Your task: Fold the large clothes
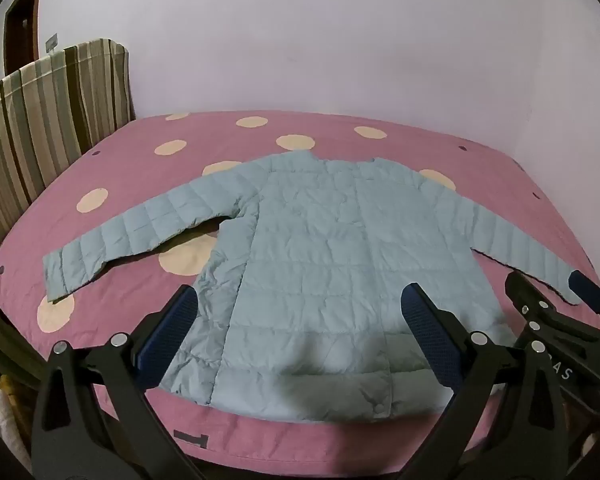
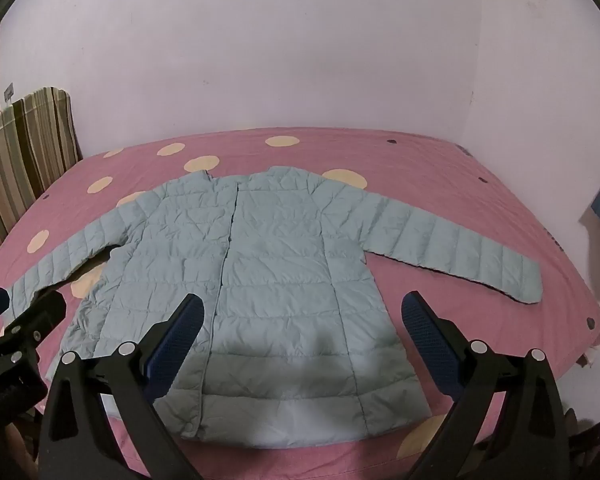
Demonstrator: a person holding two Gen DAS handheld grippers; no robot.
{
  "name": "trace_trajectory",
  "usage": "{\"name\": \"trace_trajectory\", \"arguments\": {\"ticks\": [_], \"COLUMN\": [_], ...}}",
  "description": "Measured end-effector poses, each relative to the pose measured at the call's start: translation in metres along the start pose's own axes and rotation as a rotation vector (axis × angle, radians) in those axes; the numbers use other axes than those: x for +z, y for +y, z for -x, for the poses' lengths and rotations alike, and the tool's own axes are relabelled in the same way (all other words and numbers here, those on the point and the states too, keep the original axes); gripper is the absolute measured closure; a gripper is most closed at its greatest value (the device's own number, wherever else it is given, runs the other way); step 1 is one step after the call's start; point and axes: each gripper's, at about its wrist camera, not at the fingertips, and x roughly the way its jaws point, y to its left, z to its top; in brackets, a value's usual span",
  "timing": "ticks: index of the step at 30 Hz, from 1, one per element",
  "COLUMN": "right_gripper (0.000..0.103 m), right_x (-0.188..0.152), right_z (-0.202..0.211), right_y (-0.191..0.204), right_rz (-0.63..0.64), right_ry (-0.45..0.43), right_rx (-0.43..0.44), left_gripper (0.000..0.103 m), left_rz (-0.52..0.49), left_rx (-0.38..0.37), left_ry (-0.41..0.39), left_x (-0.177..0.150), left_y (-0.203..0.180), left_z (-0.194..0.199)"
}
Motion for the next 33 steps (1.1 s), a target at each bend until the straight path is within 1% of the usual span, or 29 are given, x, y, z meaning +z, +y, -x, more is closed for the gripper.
{"name": "trace_trajectory", "arguments": {"ticks": [7,8,10,15,33], "right_gripper": [0.005,0.005,0.005,0.005,0.005], "right_x": [0.0,0.0,0.0,0.0,0.0002], "right_z": [0.0001,0.0001,0.0001,0.0006,0.0012], "right_y": [0.0,0.0,-0.0001,-0.0003,0.0], "right_rz": [0.001,0.001,0.0,-0.001,-0.001], "right_ry": [0.0,0.0,0.001,0.0,0.001], "right_rx": [-0.002,-0.002,0.0,-0.001,-0.001], "left_gripper": [0.002,0.002,0.002,0.002,0.002], "left_rz": [-0.002,-0.003,-0.002,-0.002,-0.001], "left_rx": [0.018,0.009,0.008,0.001,0.0], "left_ry": [-0.01,0.002,0.001,0.007,0.014], "left_x": [-0.004,-0.002,-0.0029,-0.0056,-0.0085], "left_y": [-0.0046,-0.0022,-0.0043,-0.0056,-0.0031], "left_z": [0.0016,-0.0002,0.0046,-0.0006,-0.0038]}}
